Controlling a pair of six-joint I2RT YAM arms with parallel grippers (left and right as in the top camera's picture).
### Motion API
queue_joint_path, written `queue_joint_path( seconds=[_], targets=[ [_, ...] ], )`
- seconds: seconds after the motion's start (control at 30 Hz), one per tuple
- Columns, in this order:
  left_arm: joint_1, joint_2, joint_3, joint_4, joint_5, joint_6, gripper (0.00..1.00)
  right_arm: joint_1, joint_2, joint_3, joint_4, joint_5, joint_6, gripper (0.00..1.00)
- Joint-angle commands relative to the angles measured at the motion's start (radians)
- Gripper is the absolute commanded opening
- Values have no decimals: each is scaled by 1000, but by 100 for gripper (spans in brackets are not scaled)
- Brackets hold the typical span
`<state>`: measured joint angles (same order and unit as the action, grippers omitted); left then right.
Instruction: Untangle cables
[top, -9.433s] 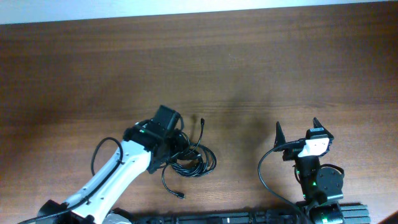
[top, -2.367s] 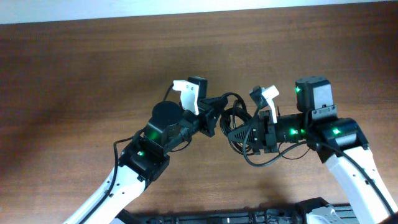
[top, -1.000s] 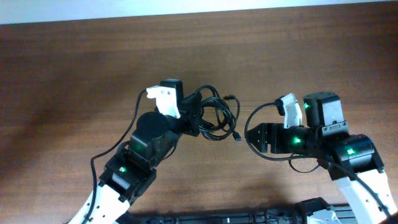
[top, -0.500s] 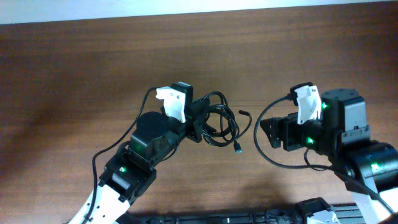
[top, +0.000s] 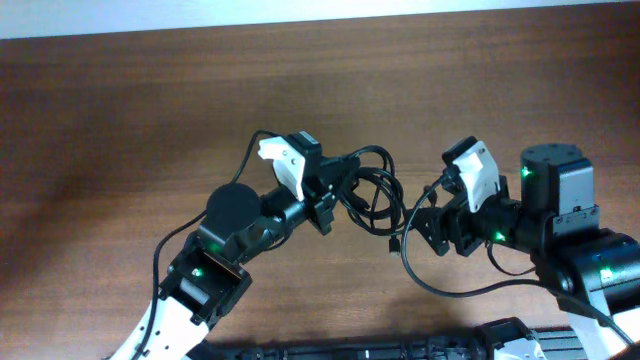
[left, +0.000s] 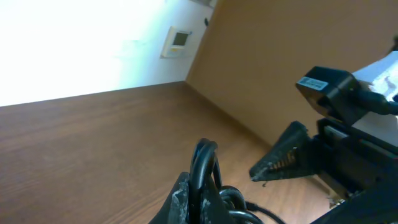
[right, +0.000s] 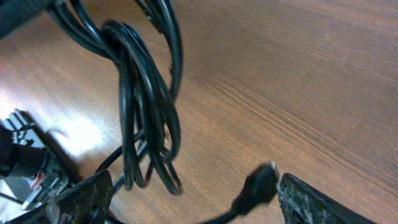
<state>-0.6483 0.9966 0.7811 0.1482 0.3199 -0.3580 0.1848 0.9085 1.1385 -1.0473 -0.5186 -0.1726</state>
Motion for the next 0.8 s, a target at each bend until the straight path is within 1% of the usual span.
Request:
queue_joint_path(
  seconds=[0.0,0.1,0.23,0.27,0.37,0.43,0.47,0.5,0.53,0.57,0.6,0.77],
  targets=[
    [-15,-4,19,32,43,15,0,5,-6,19,21,-92,-31,86],
    [-33,4,19,55,43,14,0,5,-6,19,35,-161,-34,87],
    [-54,17,19,122,43,-23,0,5,-6,19,29,-167,-33,87],
    [-58,19,19,133,43,-23,0,5,-6,19,29,-167,-33,86],
    [-59,20,19,155,43,-23,0,5,-6,19,29,-167,-33,68],
    [-59,20,19,178,44,-45,0,5,-6,19,29,-167,-33,58],
    [-59,20,19,190,44,-58,0,5,-6,19,28,-167,-33,52],
    [-59,20,19,196,44,-68,0,5,-6,19,26,-167,-33,41],
    [-59,20,19,197,43,-68,0,5,-6,19,26,-167,-33,25],
    [-59,20,19,196,43,-68,0,5,-6,19,27,-167,-32,13],
    [-59,20,19,195,43,-68,0,5,-6,19,26,-167,-31,4],
    [-58,19,19,196,16,-84,0,5,-6,19,26,-163,-16,4]
  ],
)
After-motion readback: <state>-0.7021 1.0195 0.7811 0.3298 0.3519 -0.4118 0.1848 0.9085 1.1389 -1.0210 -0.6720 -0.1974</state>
